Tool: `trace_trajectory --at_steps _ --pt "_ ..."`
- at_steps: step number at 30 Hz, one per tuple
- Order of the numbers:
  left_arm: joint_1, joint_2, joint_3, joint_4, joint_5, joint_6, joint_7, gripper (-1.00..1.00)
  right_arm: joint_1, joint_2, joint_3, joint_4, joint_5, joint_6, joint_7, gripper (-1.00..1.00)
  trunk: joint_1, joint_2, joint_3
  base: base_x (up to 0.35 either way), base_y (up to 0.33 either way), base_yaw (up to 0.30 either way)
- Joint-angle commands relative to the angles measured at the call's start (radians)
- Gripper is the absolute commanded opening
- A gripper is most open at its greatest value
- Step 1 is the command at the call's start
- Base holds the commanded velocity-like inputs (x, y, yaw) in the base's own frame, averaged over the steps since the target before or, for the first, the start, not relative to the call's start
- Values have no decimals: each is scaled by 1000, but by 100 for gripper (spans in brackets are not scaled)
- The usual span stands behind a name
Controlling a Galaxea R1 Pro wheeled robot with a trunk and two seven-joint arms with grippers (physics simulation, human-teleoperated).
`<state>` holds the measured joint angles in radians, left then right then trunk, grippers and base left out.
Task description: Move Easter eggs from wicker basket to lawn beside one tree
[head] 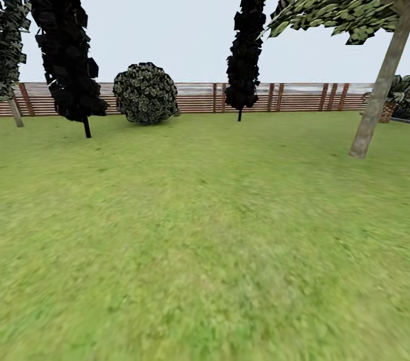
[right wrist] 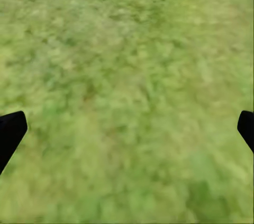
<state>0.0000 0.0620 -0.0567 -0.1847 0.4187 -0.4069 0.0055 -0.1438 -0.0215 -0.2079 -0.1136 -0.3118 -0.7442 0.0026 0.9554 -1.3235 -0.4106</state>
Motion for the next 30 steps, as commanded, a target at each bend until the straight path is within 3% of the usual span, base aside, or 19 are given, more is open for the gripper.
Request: trace_trajectory --at_steps 1,20,30 --pt "0 1 -6 -1 8 -1 1 100 0 7 -5 -17 0 0 -1 100 1 0 -1 329 -95 0" --pt "0 -3 -8 1 4 5 1 100 0 8 -7 42 2 -1 -11 100 1 0 -1 329 -116 3" --pt "0 -17 -9 1 4 4 1 100 0 -8 -8 42 3 -2 -19 100 1 0 -1 314 -163 212"
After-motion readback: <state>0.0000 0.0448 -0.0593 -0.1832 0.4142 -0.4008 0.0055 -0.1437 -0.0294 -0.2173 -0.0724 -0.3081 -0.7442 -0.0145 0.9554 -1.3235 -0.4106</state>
